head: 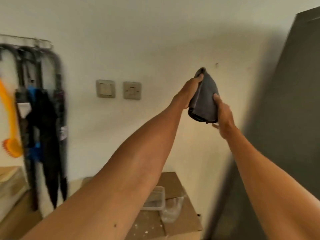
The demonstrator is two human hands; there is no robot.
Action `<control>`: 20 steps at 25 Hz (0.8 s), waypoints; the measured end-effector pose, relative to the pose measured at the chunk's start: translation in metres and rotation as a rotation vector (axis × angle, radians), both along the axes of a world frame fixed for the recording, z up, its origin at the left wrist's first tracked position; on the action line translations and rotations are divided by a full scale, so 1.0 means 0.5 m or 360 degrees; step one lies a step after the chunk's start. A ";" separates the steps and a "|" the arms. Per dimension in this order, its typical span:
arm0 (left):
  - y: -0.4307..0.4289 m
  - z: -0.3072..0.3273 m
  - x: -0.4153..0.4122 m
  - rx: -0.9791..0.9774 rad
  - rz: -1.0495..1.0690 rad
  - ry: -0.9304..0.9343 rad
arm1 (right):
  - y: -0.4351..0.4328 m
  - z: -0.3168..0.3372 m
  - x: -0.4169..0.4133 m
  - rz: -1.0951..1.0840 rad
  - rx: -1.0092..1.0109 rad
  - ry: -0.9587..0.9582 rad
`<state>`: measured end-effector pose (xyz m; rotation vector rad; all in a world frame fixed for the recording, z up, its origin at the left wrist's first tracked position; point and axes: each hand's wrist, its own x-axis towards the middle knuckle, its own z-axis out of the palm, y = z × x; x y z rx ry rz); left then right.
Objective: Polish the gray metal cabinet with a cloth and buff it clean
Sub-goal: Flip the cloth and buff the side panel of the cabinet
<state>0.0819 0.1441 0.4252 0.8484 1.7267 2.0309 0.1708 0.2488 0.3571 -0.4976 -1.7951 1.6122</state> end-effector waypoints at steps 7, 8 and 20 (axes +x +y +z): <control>-0.322 -0.266 -0.113 0.0019 0.0308 -0.0656 | -0.237 -0.223 -0.194 0.0517 -0.0391 -0.0054; -0.346 -0.313 -0.121 0.0012 0.0339 -0.0734 | -0.253 -0.259 -0.205 0.0507 -0.0340 -0.0123; -0.308 -0.730 -0.137 -0.0985 0.0743 -0.0385 | -0.221 -0.622 -0.214 0.0354 -0.0226 -0.0839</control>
